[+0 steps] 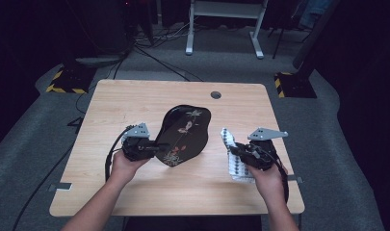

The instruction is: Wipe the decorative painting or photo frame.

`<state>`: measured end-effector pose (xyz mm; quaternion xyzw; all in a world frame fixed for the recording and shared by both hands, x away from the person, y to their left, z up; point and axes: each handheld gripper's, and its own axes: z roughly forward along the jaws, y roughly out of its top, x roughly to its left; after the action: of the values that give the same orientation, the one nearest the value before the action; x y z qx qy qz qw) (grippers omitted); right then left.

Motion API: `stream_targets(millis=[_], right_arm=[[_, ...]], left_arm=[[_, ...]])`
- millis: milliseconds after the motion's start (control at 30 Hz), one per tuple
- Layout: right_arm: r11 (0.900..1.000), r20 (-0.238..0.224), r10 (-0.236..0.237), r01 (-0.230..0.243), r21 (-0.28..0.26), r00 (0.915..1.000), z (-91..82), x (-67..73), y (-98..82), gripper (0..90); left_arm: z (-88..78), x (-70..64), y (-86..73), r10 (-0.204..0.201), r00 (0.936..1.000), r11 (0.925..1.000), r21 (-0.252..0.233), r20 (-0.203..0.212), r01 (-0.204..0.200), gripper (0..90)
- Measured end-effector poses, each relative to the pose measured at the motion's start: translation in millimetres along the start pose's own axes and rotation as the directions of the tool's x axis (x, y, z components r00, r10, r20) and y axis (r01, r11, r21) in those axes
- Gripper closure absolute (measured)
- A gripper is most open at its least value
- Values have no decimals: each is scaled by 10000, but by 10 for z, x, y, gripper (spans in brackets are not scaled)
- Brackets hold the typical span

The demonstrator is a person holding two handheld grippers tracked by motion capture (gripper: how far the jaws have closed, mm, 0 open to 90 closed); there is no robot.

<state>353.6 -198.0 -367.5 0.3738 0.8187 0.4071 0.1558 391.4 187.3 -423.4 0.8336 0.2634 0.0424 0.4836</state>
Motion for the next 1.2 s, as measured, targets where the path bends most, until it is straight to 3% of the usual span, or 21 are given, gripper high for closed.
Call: stream_targets(millis=[333, 633, 1033, 1200], right_arm=[[9955, -275, -483, 459, -829, 9985, 20, 129, 297, 776], [9788, -396, -1199, 1114, -1720, 9920, 79, 379, 632, 777], [9496, -227, -2322, 2216, -2215, 9724, 317, 745, 978, 777], [9448, -203, -2622, 2523, -2092, 9648, 459, 828, 1059, 777]], left_arm=[[-11, -28, 6, 68, 10000, 9999, 123, 15, -68, 806], [-31, -69, -4, 165, 9999, 9996, 248, -19, -164, 805], [-31, -53, -4, 136, 9999, 9997, 222, 21, -136, 805], [-30, -61, 2, 204, 9998, 9994, 289, -22, -203, 805]])
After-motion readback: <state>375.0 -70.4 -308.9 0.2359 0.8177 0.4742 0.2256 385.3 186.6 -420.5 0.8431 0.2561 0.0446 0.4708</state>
